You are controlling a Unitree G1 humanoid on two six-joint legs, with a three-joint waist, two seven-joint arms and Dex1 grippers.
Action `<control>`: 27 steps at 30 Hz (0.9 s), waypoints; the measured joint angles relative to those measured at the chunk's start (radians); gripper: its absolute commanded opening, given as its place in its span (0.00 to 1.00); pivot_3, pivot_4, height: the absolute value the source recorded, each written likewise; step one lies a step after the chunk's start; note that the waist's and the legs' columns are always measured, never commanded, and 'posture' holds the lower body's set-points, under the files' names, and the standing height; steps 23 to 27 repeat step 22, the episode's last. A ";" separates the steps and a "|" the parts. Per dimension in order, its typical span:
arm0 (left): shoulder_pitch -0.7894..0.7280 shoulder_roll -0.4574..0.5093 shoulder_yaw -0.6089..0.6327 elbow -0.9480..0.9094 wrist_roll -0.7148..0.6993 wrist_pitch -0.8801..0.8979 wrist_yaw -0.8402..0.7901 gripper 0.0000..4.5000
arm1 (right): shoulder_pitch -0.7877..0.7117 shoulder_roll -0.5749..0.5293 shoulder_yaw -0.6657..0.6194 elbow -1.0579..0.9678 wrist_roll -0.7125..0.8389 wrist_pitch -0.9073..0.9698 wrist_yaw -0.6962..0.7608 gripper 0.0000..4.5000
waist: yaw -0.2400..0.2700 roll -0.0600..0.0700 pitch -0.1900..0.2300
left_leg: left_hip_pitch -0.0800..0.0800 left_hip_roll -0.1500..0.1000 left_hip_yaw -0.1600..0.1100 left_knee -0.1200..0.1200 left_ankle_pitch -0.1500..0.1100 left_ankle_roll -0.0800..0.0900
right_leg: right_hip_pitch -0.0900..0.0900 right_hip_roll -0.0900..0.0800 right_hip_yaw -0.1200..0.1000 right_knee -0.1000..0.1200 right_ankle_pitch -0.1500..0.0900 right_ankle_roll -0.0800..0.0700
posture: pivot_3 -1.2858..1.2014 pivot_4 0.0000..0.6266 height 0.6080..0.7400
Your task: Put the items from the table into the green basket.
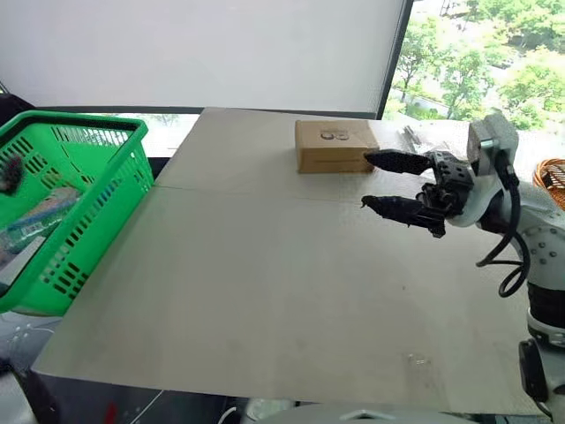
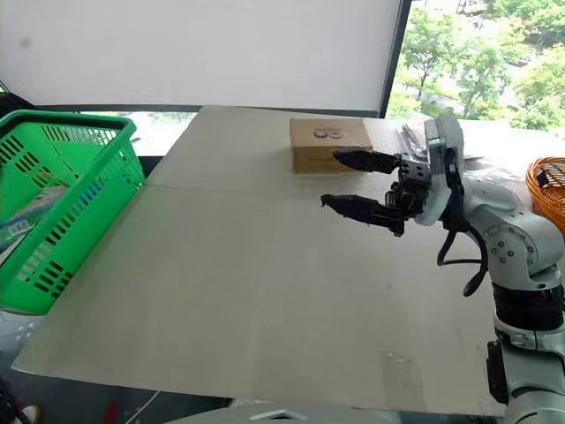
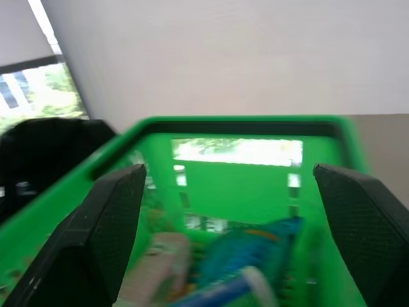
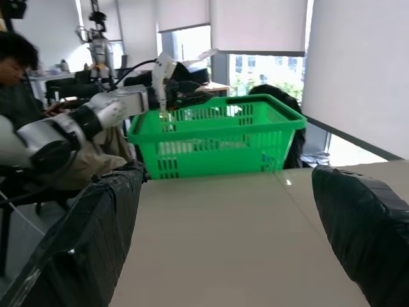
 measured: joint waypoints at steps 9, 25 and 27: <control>0.230 -0.234 -0.275 -0.502 0.017 0.141 0.074 0.97 | 0.286 -0.020 0.041 0.177 -0.384 -0.340 -0.075 1.00 | -0.005 0.004 -0.002 | 0.012 0.002 0.004 0.002 0.000 0.000 | 0.006 0.006 0.005 0.010 -0.001 -0.001 | 0.59 0.00 1.00; 0.367 -0.275 -0.382 -0.547 0.121 0.091 -0.006 0.97 | 0.472 0.029 -0.011 0.307 -0.540 -0.572 -0.224 1.00 | -0.061 0.030 0.015 | 0.032 0.004 0.005 0.015 0.001 0.001 | 0.027 0.022 0.003 0.012 -0.006 -0.002 | 0.58 0.01 1.00; 0.367 -0.275 -0.382 -0.547 0.121 0.091 -0.006 0.97 | 0.472 0.029 -0.011 0.307 -0.540 -0.572 -0.224 1.00 | -0.061 0.030 0.015 | 0.032 0.004 0.005 0.015 0.001 0.001 | 0.027 0.022 0.003 0.012 -0.006 -0.002 | 0.58 0.01 1.00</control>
